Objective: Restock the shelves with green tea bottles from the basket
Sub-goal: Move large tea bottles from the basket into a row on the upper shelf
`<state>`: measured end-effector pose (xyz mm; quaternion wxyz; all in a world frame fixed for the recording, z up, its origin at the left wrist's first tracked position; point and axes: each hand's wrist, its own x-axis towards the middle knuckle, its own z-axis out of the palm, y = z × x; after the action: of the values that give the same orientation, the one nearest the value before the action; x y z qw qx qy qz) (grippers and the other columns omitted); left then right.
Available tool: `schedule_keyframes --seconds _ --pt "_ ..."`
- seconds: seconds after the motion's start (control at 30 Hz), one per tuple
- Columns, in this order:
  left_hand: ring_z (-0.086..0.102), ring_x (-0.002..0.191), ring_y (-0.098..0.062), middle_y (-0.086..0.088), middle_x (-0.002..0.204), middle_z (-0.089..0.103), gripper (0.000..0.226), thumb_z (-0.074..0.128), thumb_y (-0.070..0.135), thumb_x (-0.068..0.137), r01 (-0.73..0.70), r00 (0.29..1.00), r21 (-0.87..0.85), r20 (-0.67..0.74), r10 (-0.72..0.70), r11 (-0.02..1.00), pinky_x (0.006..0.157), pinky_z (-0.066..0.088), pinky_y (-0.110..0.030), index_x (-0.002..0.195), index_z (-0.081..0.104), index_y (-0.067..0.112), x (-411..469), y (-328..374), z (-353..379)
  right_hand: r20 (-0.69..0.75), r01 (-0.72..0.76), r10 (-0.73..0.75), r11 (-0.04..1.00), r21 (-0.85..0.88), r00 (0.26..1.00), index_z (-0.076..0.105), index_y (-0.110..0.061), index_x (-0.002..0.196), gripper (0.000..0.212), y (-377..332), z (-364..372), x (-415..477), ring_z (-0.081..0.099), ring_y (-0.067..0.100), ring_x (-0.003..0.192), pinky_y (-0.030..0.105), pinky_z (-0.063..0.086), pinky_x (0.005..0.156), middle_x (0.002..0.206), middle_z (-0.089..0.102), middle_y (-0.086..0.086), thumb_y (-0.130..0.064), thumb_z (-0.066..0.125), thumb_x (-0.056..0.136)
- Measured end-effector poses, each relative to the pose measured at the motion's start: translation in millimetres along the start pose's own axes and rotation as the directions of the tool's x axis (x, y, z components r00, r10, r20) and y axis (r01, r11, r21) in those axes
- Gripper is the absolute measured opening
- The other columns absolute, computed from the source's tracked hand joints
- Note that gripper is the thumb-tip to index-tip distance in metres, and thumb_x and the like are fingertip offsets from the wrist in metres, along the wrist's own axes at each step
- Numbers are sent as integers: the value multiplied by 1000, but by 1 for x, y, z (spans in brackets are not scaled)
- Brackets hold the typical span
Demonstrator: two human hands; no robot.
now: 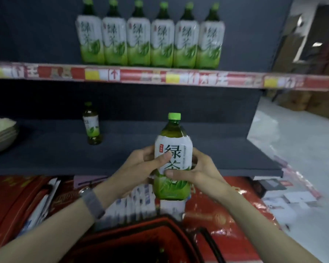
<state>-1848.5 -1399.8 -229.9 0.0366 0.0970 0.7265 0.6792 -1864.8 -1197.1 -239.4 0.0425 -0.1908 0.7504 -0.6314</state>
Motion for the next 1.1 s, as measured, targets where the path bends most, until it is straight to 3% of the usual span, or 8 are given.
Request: schedule_keyframes --seconds 0.07,0.27,0.43,0.57,0.67,0.83,0.97,1.1 --pt "77 104 -13 6 113 80 26 67 30 98 -85 996 5 30 84 996 79 65 -32 124 71 26 14 33 10 -43 82 -84 995 -53 996 72 -21 122 53 -30 -23 5 78 17 102 30 62 84 110 81 -1 -6 93 76" --pt "76 108 -17 2 117 80 32 65 28 98 -324 943 19 85 322 946 85 65 -39 130 68 23 59 118 35 -128 285 -304 947 -149 944 71 -24 126 60 -110 -81 21 78 16 104 28 62 84 112 81 -2 -8 95 73" --pt "74 109 -5 13 115 79 31 68 28 96 -521 853 58 58 518 851 85 61 -23 127 68 24 98 171 55 -246 471 -514 856 -212 822 62 -25 141 75 -150 -110 40 76 14 108 26 61 87 117 79 -1 -4 93 76" --pt "73 110 -5 12 115 79 37 67 25 99 -627 779 70 37 626 776 84 59 -20 135 65 16 131 203 68 -316 562 -606 796 -227 730 52 -23 154 84 -170 -133 64 74 13 115 27 61 93 124 77 -3 -6 91 80" --pt "74 109 -4 12 112 80 34 68 25 100 -645 764 60 29 645 762 84 60 -20 133 66 18 155 222 77 -349 589 -637 770 -244 688 48 -21 158 86 -182 -151 83 73 11 117 28 60 96 128 76 -6 -7 89 83" --pt "77 108 -19 -3 119 79 39 70 30 99 -573 820 -61 -33 572 817 94 62 -49 135 67 16 198 236 92 -418 609 -613 776 -161 670 47 -18 159 86 -191 -173 115 76 14 112 33 63 92 126 77 0 -2 87 84" --pt "77 106 -26 -4 117 80 35 70 35 99 -513 858 -149 -85 506 845 94 61 -56 130 71 20 227 235 102 -496 589 -514 808 -5 700 46 -16 159 88 -190 -181 140 79 18 103 35 66 86 118 79 5 6 85 82" --pt "78 105 -26 -5 114 80 30 71 34 99 -493 870 -159 -117 479 856 95 61 -55 125 73 19 250 231 106 -505 558 -471 830 24 723 48 -15 158 86 -181 -192 161 80 24 102 43 66 87 115 80 7 6 84 83"
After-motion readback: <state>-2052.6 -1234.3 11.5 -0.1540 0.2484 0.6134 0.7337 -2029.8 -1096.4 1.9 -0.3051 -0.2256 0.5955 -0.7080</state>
